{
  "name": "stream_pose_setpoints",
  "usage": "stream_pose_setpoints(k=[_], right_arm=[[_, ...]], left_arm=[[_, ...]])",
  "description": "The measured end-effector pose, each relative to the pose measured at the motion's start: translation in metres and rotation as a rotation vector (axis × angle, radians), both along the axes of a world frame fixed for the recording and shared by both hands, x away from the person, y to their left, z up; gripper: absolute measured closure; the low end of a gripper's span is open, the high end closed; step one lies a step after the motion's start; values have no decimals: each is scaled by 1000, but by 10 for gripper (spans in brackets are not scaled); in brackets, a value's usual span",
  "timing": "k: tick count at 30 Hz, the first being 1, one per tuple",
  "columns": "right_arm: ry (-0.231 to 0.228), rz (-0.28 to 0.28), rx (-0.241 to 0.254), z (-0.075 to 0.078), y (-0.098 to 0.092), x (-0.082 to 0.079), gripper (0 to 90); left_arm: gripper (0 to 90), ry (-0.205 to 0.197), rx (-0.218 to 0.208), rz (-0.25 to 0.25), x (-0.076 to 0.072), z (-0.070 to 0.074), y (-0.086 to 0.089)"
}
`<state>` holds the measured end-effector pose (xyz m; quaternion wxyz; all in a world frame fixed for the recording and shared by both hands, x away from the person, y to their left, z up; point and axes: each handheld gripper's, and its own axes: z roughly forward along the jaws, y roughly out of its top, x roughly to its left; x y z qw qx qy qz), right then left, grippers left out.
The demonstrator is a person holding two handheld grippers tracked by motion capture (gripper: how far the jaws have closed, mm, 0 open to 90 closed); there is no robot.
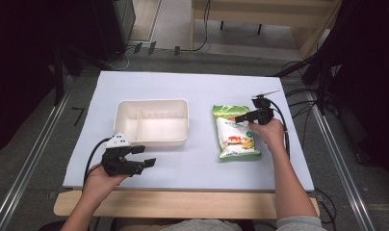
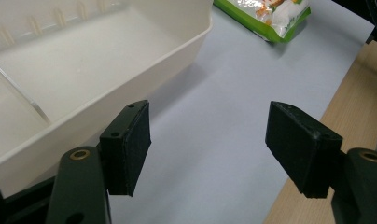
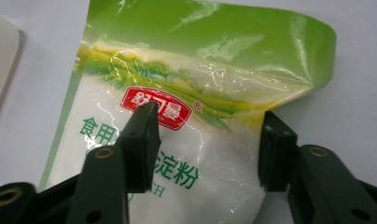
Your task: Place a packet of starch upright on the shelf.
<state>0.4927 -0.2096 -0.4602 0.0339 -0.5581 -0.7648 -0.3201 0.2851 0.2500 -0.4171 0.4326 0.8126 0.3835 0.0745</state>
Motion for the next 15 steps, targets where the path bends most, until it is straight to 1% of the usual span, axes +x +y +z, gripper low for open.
stream_pose_setpoints(k=[1, 3, 5, 6, 7, 8, 11, 12, 13, 15], right_arm=[[-2, 2, -5, 0, 1, 0, 524], [-11, -5, -25, -1, 3, -2, 619], [-15, -1, -46, 0, 3, -3, 701], [-14, 1, -54, 0, 4, -4, 767], [-16, 10, -60, 1, 3, -4, 808], [-16, 10, -60, 1, 3, -4, 808], [-13, 14, -65, 3, 3, -5, 861], [-18, 16, -60, 6, 3, -5, 877], [-28, 23, -39, 11, 1, -6, 885], [-31, 21, -29, 14, 0, -7, 887]], left_arm=[[316, 0, -5, -1, 0, 0, 0], [316, 2, -7, -4, 0, -1, -1], [316, 5, -1, -7, 0, 0, -1], [317, 3, 3, -7, 0, 0, -1], [316, 4, 0, -8, 0, 0, -2], [316, 3, 0, -5, 0, -1, -2], [316, 7, 5, -10, 0, -1, -2], [316, 14, 0, -10, 0, -1, -2], [310, 30, -2, -14, 1, -2, -2], [308, 32, -3, -13, 1, -2, -2]])
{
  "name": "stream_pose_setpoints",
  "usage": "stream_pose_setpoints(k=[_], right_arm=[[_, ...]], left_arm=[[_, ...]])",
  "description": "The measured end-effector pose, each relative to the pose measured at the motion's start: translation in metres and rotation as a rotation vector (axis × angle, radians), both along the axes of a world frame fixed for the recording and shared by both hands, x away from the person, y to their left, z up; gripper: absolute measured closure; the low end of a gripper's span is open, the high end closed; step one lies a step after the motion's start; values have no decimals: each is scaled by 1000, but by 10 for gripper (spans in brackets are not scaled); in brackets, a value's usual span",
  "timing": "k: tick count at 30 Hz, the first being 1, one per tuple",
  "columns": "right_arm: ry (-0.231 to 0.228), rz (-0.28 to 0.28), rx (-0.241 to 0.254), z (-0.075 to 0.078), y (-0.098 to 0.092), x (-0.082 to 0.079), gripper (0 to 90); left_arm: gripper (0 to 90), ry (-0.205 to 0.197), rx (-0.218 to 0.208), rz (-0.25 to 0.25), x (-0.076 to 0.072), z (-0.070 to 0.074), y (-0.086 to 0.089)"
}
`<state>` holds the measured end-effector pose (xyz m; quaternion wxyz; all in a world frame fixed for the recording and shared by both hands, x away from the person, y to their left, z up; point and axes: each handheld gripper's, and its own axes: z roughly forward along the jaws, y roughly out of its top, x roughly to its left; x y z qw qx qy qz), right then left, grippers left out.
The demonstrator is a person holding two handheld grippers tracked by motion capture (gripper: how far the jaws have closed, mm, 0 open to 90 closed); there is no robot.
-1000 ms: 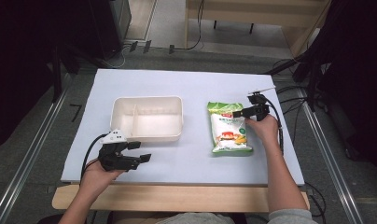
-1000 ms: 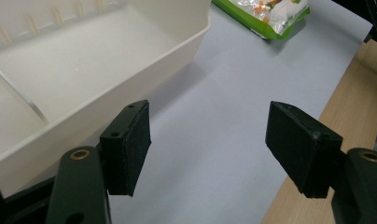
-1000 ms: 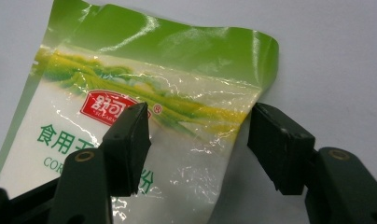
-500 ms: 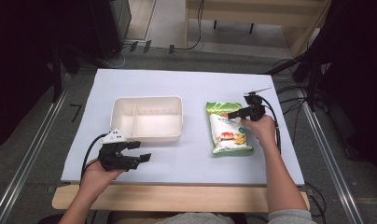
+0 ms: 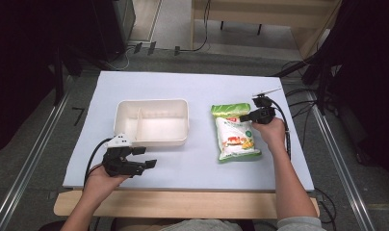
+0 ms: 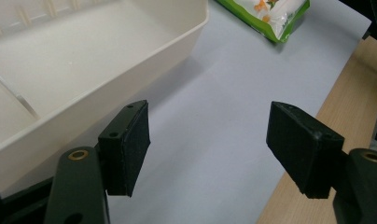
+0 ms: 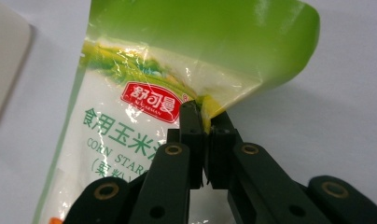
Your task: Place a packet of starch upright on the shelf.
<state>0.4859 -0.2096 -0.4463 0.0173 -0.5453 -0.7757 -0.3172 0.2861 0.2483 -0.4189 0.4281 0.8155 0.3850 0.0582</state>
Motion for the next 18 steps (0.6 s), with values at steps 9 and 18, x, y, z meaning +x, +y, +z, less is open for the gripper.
stream_pose_setpoints(k=[9, 18], right_arm=[[-69, 36, 62, 42, 0, -14, 892], [-157, 95, 109, 92, 10, -34, 894]], left_arm=[[305, -1, -6, 3, 0, 1, 2], [306, -7, -8, 5, 0, 1, 2]])
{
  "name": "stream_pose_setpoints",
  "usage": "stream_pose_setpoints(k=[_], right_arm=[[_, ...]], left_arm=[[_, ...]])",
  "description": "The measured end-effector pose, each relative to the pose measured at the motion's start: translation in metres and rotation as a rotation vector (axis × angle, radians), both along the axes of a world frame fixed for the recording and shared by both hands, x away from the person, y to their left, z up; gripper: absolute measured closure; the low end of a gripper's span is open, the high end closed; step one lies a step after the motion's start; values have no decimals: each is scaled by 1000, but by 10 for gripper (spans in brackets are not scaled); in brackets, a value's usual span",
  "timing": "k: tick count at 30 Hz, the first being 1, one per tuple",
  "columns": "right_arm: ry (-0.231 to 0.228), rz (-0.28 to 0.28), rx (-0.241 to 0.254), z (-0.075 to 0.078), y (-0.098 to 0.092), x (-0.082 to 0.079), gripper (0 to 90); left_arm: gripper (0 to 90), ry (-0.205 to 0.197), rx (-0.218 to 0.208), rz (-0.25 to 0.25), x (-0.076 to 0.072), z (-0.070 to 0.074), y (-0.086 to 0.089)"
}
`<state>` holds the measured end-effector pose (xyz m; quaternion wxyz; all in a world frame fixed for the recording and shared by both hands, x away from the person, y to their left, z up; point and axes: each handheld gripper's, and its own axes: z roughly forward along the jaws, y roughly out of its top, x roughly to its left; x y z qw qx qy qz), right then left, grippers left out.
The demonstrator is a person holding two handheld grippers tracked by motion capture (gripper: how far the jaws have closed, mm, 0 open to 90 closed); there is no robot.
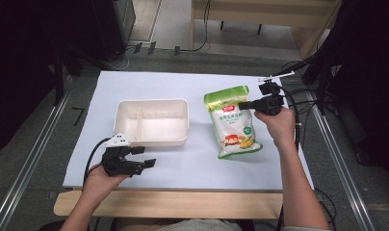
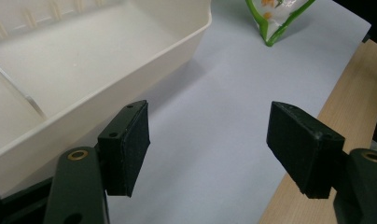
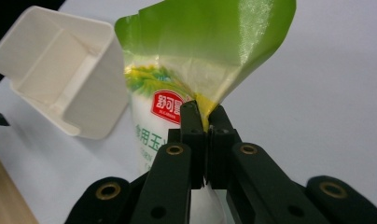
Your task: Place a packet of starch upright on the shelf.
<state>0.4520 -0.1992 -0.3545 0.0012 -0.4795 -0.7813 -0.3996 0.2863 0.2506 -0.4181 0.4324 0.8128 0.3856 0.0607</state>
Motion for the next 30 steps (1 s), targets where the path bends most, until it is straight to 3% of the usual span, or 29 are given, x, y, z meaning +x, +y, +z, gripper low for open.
stream_pose_setpoints(k=[5, 6, 8, 10, 12, 21, 30], right_arm=[[-46, 15, 14, 19, 6, -9, 895], [-74, 28, 17, 30, 10, -14, 895], [-78, 29, 19, 32, 11, -15, 895], [-123, 46, 11, 44, 17, -22, 896], [-138, 47, 7, 50, 20, -25, 896], [-154, 45, 10, 62, 26, -25, 897], [-174, 90, 0, 82, 52, -25, 897]], left_arm=[[307, -3, -2, 6, 0, 0, 0], [307, -2, -1, 3, 0, 1, 0], [308, -3, 0, 2, 0, 0, 0], [308, -1, 0, 1, 0, 0, 0], [308, -4, 2, 4, 0, 0, -1], [308, 1, -3, 9, 1, -1, 1], [308, -4, 6, -2, 0, 0, 0]])
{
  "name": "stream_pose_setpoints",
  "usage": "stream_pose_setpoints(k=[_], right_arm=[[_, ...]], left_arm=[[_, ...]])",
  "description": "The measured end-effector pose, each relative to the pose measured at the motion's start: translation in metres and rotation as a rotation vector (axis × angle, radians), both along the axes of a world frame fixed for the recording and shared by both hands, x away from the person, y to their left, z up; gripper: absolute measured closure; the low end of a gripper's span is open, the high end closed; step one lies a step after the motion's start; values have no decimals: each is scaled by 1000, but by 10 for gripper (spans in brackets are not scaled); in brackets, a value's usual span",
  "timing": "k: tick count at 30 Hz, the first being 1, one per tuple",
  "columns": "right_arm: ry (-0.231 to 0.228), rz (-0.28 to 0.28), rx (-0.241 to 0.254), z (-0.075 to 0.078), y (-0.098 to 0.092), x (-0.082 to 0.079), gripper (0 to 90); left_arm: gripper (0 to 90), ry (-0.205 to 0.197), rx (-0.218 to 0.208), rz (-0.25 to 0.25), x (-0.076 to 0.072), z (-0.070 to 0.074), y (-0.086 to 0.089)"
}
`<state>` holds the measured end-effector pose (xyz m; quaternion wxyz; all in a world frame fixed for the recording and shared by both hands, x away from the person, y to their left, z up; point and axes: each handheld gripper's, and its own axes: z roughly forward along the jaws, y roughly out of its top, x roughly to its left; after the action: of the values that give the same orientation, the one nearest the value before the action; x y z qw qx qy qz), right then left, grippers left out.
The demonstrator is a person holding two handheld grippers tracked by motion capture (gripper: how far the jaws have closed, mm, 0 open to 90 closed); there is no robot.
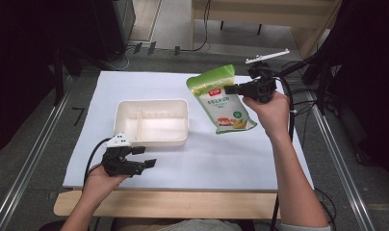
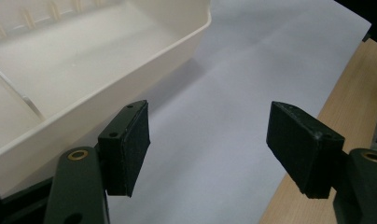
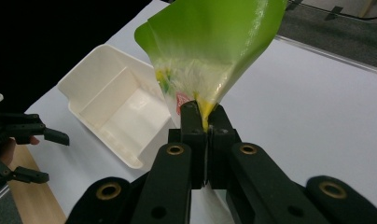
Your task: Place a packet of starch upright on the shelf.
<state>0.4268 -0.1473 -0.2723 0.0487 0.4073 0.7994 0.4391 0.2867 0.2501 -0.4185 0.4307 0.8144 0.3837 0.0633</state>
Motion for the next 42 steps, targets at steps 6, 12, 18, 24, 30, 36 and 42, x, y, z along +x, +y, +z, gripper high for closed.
stream_pose_setpoints(k=[6, 12, 18, 24, 30, 36, 42], right_arm=[[15, 22, -5, 7, 14, 7, 896], [11, 41, -37, 14, 32, 12, 896], [4, 62, -37, 24, 48, 16, 897], [-2, 78, -37, 35, 63, 21, 896], [-10, 90, -49, 45, 77, 25, 896], [-15, 102, -62, 54, 97, 31, 896], [-20, 117, -100, 59, 125, 36, 896]], left_arm=[[308, 1, -3, 1, 0, 0, 0], [308, 0, 0, 0, 0, 0, -1], [308, 2, -3, 0, 0, 0, -1], [308, 5, -6, 0, 0, -1, -1], [308, 9, -8, -5, 1, -1, -2], [309, 7, -11, -14, 1, 0, -3], [308, 13, -15, -11, 2, 0, -2]])
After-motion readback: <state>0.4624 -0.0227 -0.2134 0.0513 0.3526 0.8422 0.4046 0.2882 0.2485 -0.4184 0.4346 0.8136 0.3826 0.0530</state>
